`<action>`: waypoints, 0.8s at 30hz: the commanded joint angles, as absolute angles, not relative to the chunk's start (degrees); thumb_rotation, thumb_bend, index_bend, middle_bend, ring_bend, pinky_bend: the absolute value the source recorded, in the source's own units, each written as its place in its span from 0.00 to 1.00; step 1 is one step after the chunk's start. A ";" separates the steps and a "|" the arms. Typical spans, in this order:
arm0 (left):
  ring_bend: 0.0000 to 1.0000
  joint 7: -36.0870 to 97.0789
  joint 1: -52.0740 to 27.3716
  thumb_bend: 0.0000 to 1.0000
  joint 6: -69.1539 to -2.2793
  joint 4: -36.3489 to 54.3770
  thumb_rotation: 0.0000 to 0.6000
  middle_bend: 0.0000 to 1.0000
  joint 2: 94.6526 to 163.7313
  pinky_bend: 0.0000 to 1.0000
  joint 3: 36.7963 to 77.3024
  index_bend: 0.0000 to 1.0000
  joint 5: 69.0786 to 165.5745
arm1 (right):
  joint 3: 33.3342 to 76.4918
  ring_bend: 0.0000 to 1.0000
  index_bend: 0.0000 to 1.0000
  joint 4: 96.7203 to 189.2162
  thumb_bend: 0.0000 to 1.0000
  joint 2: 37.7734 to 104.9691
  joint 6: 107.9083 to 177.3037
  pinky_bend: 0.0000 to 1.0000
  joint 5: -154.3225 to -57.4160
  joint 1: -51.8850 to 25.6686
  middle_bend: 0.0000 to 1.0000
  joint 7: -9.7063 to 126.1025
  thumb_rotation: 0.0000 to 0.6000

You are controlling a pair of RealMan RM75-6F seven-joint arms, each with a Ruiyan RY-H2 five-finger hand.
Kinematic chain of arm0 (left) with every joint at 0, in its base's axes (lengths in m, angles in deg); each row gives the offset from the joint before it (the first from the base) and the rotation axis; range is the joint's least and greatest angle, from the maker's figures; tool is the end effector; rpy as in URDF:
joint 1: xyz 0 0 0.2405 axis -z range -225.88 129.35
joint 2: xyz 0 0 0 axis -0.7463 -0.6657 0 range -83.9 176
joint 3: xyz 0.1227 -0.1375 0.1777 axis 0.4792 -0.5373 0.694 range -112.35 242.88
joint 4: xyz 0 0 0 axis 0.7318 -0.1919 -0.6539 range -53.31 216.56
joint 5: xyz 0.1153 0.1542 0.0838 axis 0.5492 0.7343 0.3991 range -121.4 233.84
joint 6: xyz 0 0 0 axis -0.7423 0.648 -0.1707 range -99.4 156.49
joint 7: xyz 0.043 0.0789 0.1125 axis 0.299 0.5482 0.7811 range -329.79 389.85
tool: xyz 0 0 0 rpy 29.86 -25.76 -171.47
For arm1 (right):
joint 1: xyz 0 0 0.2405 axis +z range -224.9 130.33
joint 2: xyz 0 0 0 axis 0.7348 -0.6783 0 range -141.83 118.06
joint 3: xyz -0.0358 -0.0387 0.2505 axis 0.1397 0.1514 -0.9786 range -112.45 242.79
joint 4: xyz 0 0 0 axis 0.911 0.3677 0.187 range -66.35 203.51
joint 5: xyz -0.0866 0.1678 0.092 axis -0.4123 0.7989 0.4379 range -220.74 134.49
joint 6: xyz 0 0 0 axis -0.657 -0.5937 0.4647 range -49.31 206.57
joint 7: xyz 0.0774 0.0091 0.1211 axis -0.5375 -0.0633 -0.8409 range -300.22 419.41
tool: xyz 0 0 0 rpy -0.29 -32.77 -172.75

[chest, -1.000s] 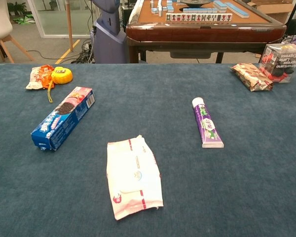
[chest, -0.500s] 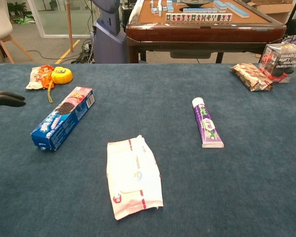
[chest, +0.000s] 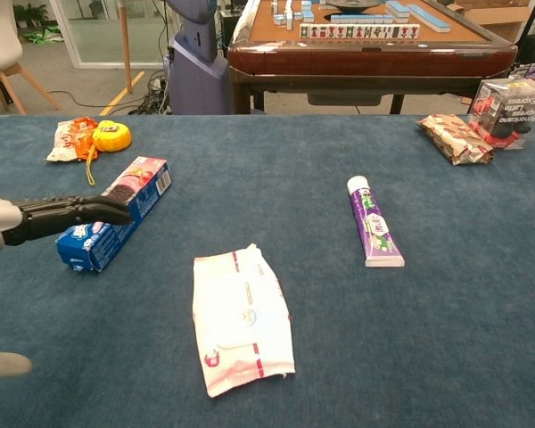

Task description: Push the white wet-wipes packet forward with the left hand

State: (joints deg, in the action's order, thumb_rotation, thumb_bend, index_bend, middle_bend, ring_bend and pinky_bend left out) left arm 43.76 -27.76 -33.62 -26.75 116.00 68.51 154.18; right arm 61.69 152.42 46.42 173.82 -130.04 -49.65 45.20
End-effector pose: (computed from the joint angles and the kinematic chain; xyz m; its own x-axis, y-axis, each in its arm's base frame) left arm -0.1795 0.1861 0.0444 0.4580 0.3273 0.8265 0.8016 -0.5541 -0.2247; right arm -0.3461 -0.1406 0.2319 0.4016 0.1440 0.9044 -0.9158 0.0588 0.3973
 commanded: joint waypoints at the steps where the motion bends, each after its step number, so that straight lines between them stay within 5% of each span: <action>1: 0.00 44.98 -27.00 0.02 -32.62 -27.39 1.00 0.00 116.89 0.09 68.11 0.00 153.22 | 61.57 0.23 0.37 151.56 0.28 46.71 174.06 0.40 -129.62 -50.12 0.33 44.31 1.00; 24: 0.00 52.36 -21.71 0.02 -28.57 -24.47 1.00 0.00 129.62 0.08 65.26 0.00 146.20 | 60.29 0.23 0.37 144.46 0.28 47.99 173.32 0.40 -126.52 -52.35 0.33 37.86 1.00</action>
